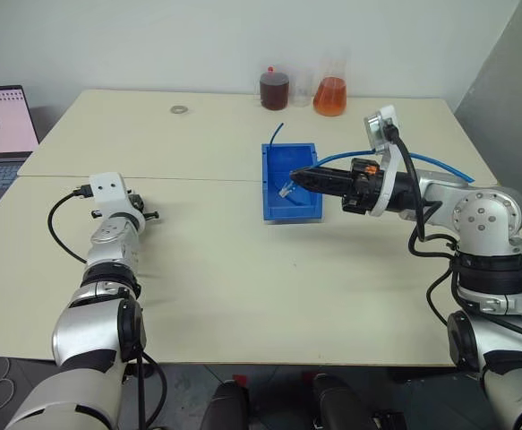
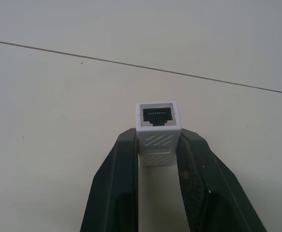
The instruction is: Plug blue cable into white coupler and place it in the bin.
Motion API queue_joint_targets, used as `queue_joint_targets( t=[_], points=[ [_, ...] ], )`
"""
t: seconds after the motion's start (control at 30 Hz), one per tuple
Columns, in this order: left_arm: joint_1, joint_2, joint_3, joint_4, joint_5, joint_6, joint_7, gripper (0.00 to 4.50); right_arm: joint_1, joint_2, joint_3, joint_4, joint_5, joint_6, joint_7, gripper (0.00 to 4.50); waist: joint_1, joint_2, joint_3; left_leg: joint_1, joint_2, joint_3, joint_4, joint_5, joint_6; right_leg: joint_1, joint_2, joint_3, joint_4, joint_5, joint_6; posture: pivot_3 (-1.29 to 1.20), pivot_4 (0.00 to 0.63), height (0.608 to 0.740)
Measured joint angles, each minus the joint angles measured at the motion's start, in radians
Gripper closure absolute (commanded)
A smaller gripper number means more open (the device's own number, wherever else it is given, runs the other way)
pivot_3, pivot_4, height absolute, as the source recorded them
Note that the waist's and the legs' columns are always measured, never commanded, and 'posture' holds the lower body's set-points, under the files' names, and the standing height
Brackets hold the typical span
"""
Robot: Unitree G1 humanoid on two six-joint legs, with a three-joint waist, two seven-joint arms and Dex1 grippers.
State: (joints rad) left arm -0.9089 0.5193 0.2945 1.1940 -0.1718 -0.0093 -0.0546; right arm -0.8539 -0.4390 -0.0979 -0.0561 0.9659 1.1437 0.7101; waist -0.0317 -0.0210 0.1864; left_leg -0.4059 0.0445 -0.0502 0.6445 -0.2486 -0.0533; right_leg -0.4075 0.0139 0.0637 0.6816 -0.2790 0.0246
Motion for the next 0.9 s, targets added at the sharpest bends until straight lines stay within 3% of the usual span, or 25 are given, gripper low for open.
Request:
queue_joint_targets(
  t=[0.3,0.33,0.37,0.43,0.5,0.63,0.8,0.9],
  points=[
    [0.008,0.020,-0.051,-0.048,0.042,0.014,-0.043,3.74,0.001,-0.001,-0.001,-0.001,0.000,0.000,-0.017,4.41,0.000,0.000,0.000,-0.001,0.000,0.000,0.000,0.000,0.000,0.000,0.000,0.000,0.000,0.000,0.000,0.00,0.150,0.740],
    [0.044,0.037,-0.098,-0.167,0.051,0.031,-0.180,3.74,0.002,-0.006,-0.003,-0.006,0.001,0.002,-0.020,4.41,0.000,0.000,0.000,-0.001,0.000,0.000,0.000,0.000,0.000,-0.001,0.000,0.000,0.000,0.000,0.000,0.00,0.150,0.740],
    [0.046,0.038,-0.104,-0.181,0.052,0.031,-0.197,3.74,0.002,-0.007,-0.004,-0.007,0.001,0.002,-0.020,4.41,-0.001,0.000,0.000,-0.002,0.000,0.000,0.000,0.000,0.000,-0.001,0.000,0.000,0.000,0.000,0.000,0.00,0.150,0.740],
    [0.112,0.062,-0.155,-0.369,0.020,0.084,-0.387,3.74,0.001,-0.012,-0.007,-0.015,0.002,0.004,-0.021,4.41,-0.001,0.000,0.000,-0.002,0.000,0.000,0.000,0.001,-0.001,-0.002,0.000,0.000,0.000,0.000,0.000,0.00,0.150,0.740],
    [0.214,0.100,-0.217,-0.613,-0.052,0.187,-0.620,3.74,0.002,-0.027,-0.015,-0.024,0.007,0.007,-0.021,4.41,-0.001,0.001,0.000,-0.003,0.000,0.001,0.000,0.002,-0.003,-0.003,-0.001,0.001,0.000,0.000,-0.001,0.00,0.150,0.740],
    [0.460,0.270,-0.349,-1.145,-0.276,0.431,-1.027,3.74,0.013,-0.067,-0.017,-0.033,-0.003,0.006,-0.004,4.41,-0.018,0.002,0.001,-0.003,0.001,0.001,-0.001,0.000,-0.001,-0.004,-0.001,0.002,0.000,-0.001,-0.002,0.00,0.150,0.740],
    [0.488,0.264,-0.389,-1.279,-0.311,0.436,-1.136,3.74,0.012,-0.064,0.005,-0.033,-0.004,0.000,0.021,4.41,-0.017,0.002,0.001,0.000,0.001,0.000,0.000,0.000,0.001,-0.002,0.002,0.001,0.002,-0.001,-0.002,0.00,0.150,0.740],
    [0.498,0.196,-0.460,-1.226,-0.216,0.285,-1.156,3.74,0.014,-0.072,0.032,-0.038,-0.028,-0.016,0.045,4.41,-0.016,0.002,0.001,0.003,0.001,0.001,0.000,0.000,0.001,0.001,0.002,0.002,0.001,-0.001,-0.002,0.00,0.150,0.740]
  ],
)
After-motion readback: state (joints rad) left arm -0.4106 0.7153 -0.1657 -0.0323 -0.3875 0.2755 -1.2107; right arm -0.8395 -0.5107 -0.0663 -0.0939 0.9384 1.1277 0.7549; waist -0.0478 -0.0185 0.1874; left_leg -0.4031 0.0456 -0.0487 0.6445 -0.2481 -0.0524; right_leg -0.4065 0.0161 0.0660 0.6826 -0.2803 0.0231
